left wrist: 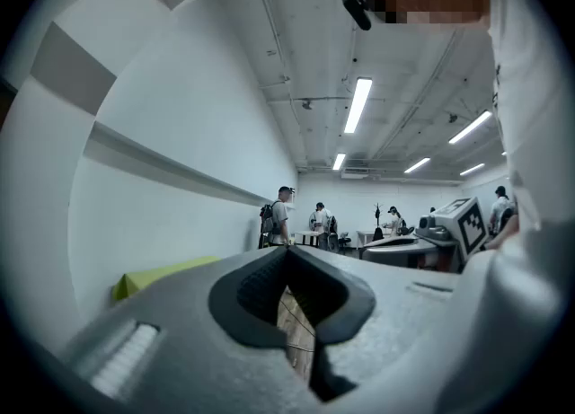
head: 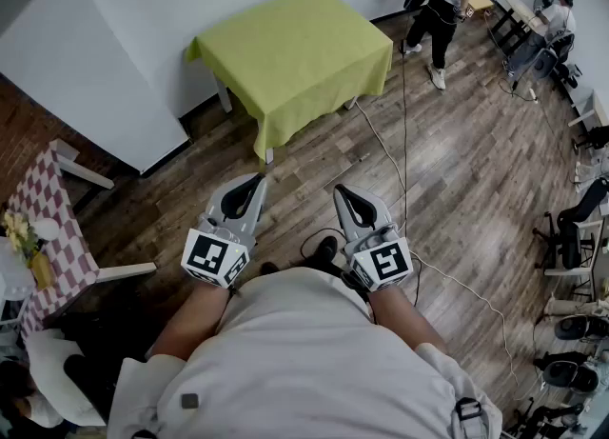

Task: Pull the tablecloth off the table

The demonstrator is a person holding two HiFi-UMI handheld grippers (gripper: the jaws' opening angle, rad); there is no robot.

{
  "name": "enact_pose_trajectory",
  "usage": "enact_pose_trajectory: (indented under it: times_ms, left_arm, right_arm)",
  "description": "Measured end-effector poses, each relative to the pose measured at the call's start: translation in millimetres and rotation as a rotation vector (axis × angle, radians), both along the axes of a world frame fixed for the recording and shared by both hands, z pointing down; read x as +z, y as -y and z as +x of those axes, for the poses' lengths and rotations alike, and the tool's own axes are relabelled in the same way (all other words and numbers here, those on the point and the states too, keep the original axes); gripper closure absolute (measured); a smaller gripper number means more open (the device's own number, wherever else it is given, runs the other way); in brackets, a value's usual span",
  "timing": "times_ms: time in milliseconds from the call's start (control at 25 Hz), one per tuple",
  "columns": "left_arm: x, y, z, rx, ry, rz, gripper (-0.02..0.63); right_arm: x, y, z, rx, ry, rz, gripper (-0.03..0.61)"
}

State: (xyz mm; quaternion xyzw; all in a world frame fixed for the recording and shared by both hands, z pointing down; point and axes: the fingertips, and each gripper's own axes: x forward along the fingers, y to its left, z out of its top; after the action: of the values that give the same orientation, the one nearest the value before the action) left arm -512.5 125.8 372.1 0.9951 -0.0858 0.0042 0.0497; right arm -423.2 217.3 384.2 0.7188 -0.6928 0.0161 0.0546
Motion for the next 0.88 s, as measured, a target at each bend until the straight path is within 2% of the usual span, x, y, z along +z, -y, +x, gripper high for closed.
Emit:
enact_pose_trajectory:
  times_ms: [240, 440, 880]
  left_arm:
    - [3.8, -2.2, 25.9, -0.006, 0.017, 0.012, 0.611]
    - [9.1, -4.1, 61.4, -0.014, 0.022, 0.001, 0.611]
    - [8.0, -27.3, 196.6, -0.023, 0.033, 0.007, 0.611]
  right_arm:
    - [4.9, -3.3, 26.4, -0.006, 0.011, 0.001, 0.568]
    - [13.8, -1.0, 54.3, -0.056, -0.007, -0.025, 0.568]
    - [16.1, -21.8, 176.0, -0.104, 0.016, -0.031, 0.568]
